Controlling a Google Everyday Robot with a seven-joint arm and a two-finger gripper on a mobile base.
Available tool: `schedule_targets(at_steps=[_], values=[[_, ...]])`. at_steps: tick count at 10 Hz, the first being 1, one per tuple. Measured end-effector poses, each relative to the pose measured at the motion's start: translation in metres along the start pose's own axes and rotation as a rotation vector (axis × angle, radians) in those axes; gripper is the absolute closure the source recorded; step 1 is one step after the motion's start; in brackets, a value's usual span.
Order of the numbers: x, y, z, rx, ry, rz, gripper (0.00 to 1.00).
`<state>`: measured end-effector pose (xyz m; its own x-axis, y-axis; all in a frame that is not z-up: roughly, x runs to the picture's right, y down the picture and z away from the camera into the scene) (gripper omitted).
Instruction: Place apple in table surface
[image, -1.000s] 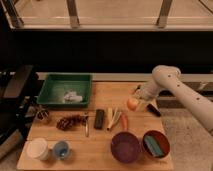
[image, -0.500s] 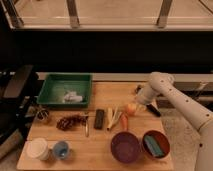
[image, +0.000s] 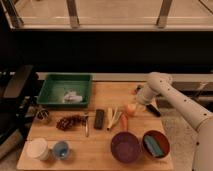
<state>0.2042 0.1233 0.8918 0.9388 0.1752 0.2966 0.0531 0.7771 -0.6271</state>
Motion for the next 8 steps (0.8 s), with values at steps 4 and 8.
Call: schedule_targets(at_steps=[4, 8], values=[[-0.0002, 0.0013, 0.0002, -0.004, 0.000, -0.005, 0.28], [-0.0008, 0.0018, 0.0014, -0.008, 0.001, -0.007, 0.28]])
